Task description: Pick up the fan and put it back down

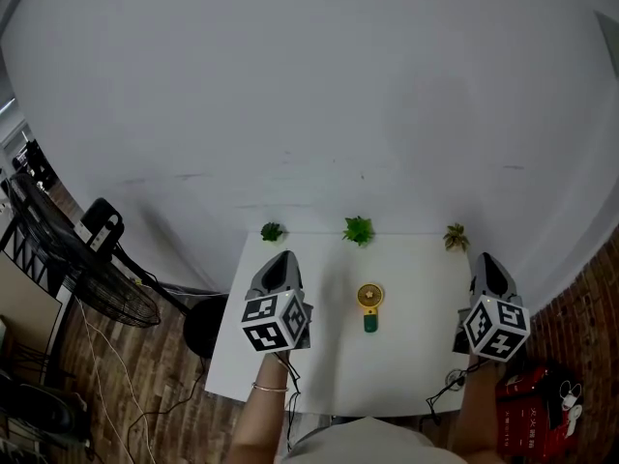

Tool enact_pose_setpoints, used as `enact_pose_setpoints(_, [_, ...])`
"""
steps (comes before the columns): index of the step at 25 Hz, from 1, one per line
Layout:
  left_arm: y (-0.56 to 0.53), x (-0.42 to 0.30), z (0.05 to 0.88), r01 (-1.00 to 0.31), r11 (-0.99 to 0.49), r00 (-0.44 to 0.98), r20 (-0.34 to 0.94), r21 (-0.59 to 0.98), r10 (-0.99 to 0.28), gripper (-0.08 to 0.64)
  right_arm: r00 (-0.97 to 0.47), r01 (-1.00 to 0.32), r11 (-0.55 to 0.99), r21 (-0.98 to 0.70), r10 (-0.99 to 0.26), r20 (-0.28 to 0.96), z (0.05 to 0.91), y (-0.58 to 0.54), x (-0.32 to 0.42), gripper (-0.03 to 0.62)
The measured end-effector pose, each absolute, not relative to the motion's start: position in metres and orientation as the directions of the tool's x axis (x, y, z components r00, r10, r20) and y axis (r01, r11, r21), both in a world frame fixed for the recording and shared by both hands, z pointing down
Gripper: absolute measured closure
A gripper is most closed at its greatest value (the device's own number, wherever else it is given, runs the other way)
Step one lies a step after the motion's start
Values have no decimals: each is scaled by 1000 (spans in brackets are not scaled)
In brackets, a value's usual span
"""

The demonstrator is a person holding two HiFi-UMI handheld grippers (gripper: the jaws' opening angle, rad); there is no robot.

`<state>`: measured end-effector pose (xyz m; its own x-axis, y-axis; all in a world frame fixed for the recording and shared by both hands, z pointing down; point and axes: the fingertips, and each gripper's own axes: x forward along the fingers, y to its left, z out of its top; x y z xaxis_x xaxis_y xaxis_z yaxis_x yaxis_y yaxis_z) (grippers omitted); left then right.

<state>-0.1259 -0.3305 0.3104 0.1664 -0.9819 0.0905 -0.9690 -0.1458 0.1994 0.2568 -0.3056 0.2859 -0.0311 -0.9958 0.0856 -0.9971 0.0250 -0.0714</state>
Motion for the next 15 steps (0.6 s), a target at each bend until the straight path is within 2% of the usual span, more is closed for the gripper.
enact_pose_setpoints(15, [-332,-129,319,-970,-134,158,108,205,-982,549,-75,-995,69,-73,-993,86,289,-312,248,591])
